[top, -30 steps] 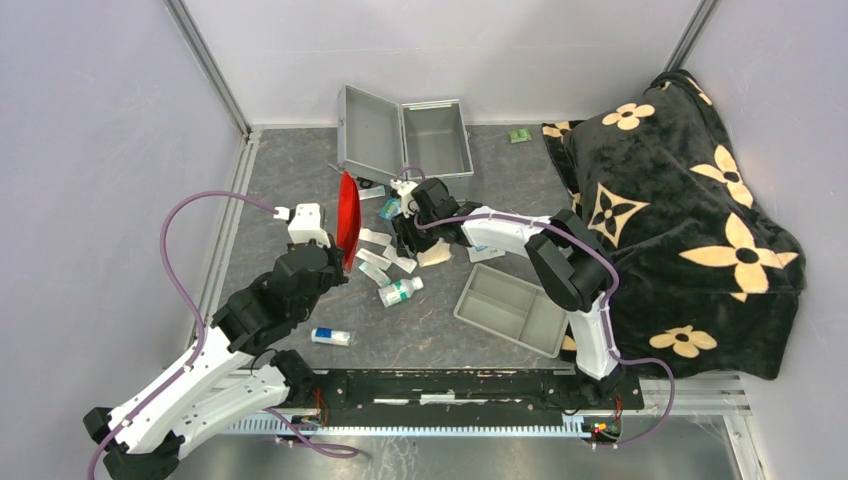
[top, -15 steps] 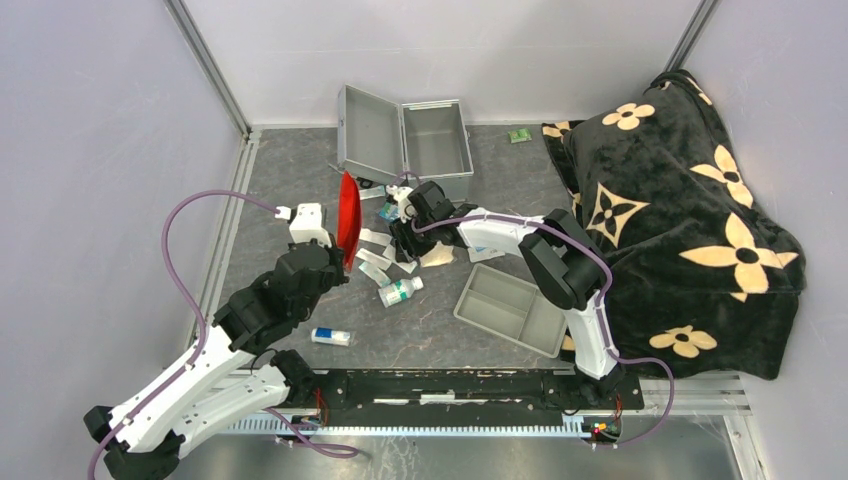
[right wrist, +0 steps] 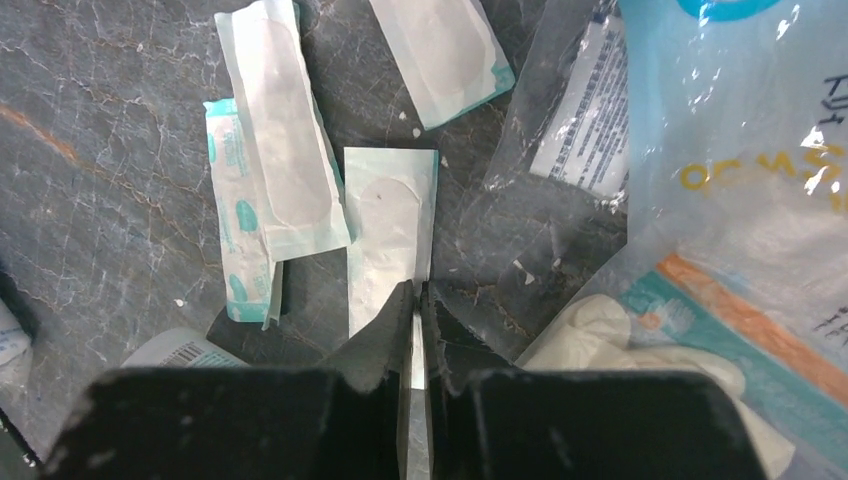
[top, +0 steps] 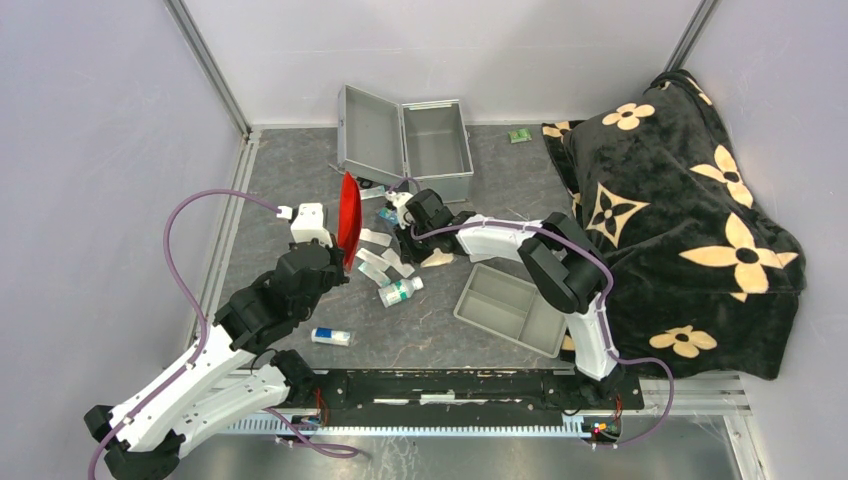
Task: Organize the medicine kit
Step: Pick up the medical item at the center of the board, then place the medical item at the medicine pouch.
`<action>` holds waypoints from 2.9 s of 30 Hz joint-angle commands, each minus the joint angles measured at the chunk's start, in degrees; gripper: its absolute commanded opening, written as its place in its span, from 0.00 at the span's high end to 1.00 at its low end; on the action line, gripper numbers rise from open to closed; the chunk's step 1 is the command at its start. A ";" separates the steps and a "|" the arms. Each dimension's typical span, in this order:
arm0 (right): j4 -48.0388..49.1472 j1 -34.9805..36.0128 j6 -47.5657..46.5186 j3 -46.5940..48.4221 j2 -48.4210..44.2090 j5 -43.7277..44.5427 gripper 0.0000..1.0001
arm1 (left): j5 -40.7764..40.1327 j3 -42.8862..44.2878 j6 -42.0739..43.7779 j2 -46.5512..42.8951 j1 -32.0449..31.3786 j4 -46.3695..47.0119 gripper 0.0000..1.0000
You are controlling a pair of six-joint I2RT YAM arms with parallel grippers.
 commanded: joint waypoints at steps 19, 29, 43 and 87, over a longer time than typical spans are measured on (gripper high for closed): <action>7.79 0.17 4.20 -9.64 -14.85 4.50 1.00 | -0.43 -0.01 1.21 0.06 -0.09 2.69 0.98; 7.81 -1.19 5.95 -14.91 -23.09 10.23 1.00 | 0.61 -0.05 1.19 0.07 -0.08 2.93 0.98; 18.89 -1.06 7.15 -26.56 -42.51 5.27 1.00 | 16.47 -0.79 5.93 1.08 0.01 8.57 0.98; 5.84 -0.98 -102.17 -24.46 -52.75 -38.56 1.00 | 32.15 7.86 8.50 9.36 0.01 5.11 0.98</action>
